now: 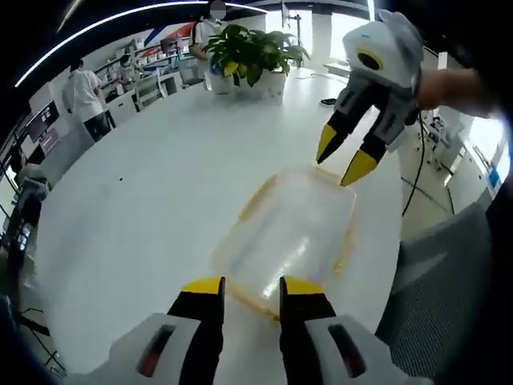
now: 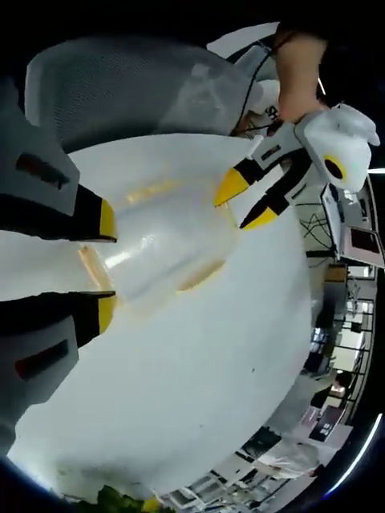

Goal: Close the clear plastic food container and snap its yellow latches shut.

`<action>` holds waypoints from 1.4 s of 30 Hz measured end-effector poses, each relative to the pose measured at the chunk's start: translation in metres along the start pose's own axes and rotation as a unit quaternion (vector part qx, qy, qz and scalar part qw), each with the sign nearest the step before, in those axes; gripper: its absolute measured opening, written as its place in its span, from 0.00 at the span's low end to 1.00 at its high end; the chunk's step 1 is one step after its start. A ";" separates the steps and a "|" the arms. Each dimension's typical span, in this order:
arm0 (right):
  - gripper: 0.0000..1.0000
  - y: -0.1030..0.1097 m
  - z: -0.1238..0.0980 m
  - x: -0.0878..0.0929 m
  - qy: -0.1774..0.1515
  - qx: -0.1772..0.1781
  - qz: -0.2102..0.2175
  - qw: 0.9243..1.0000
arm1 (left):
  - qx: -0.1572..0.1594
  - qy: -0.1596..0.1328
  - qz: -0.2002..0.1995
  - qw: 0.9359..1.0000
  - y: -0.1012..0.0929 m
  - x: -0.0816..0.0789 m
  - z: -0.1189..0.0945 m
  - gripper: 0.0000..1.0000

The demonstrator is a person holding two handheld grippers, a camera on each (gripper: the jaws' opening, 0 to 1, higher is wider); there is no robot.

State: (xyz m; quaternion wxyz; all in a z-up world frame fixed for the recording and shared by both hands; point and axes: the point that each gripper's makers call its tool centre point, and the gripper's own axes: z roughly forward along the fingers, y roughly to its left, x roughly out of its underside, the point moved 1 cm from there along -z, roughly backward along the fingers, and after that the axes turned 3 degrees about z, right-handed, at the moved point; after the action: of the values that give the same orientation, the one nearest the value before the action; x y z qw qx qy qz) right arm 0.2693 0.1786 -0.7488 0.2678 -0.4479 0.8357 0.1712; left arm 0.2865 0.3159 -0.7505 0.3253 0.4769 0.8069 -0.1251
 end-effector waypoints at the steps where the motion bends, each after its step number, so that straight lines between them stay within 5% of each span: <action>1: 0.20 0.001 0.001 -0.004 -0.009 -0.008 0.009 1.000 | 0.005 -0.002 0.004 1.000 -0.001 -0.001 0.000 0.21; 4: 0.21 0.002 0.001 -0.009 -0.020 -0.018 0.011 1.000 | 0.024 -0.026 0.020 0.999 -0.006 -0.013 0.000 0.21; 17: 0.30 0.023 0.010 -0.030 -0.062 -0.064 -0.015 0.996 | 0.063 -0.031 0.063 0.996 -0.025 -0.029 0.010 0.21; 42: 0.36 0.022 0.031 -0.040 -0.044 -0.081 -0.070 0.993 | 0.089 -0.027 0.089 0.992 -0.043 -0.036 0.018 0.21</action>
State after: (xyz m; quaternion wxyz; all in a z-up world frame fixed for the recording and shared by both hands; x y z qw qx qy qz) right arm 0.2786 0.2328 -0.7490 0.2785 -0.5174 0.7731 0.2389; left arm 0.2686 0.2599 -0.7458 0.3136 0.5702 0.7377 -0.1797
